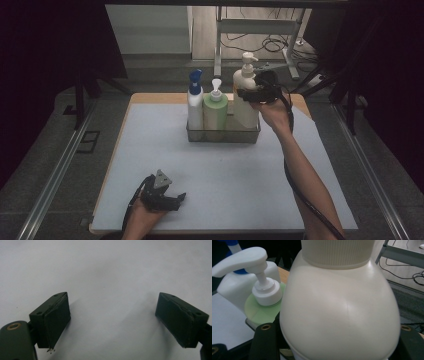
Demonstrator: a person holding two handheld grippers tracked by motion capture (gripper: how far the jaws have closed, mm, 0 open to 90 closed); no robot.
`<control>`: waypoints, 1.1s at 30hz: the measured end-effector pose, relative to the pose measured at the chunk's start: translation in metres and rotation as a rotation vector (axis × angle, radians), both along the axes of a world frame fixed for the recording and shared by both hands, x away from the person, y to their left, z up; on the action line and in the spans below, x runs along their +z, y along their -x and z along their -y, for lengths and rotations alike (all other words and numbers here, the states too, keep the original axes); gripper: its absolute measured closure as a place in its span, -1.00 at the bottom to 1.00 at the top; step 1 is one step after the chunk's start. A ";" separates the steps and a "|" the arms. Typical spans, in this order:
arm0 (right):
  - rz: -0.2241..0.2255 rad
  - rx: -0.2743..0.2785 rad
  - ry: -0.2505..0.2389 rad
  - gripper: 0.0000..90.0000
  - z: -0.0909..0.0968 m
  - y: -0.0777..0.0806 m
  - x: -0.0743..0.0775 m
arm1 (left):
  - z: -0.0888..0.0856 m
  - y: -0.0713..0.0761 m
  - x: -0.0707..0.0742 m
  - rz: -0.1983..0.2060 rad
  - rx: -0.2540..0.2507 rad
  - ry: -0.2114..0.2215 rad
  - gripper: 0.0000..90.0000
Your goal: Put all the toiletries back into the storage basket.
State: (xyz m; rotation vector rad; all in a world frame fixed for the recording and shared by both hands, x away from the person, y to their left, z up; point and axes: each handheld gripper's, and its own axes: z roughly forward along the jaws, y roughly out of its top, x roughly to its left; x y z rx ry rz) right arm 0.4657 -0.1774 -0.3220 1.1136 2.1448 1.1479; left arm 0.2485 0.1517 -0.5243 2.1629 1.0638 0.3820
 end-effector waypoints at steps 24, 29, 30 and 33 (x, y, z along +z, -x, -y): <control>0.022 -0.030 0.012 -0.17 -0.005 -0.021 -0.025 | 0.000 0.000 0.000 -0.003 -0.003 -0.006 -0.73; 0.018 -0.026 0.018 -0.17 -0.007 -0.023 -0.032 | 0.000 0.000 0.000 -0.003 -0.003 -0.005 -0.73; 0.018 -0.026 0.020 -0.17 -0.007 -0.024 -0.034 | 0.000 0.000 0.000 -0.003 -0.003 -0.005 -0.73; 0.014 -0.023 0.021 -0.17 -0.008 -0.024 -0.040 | 0.000 0.000 0.000 -0.003 -0.003 -0.005 -0.73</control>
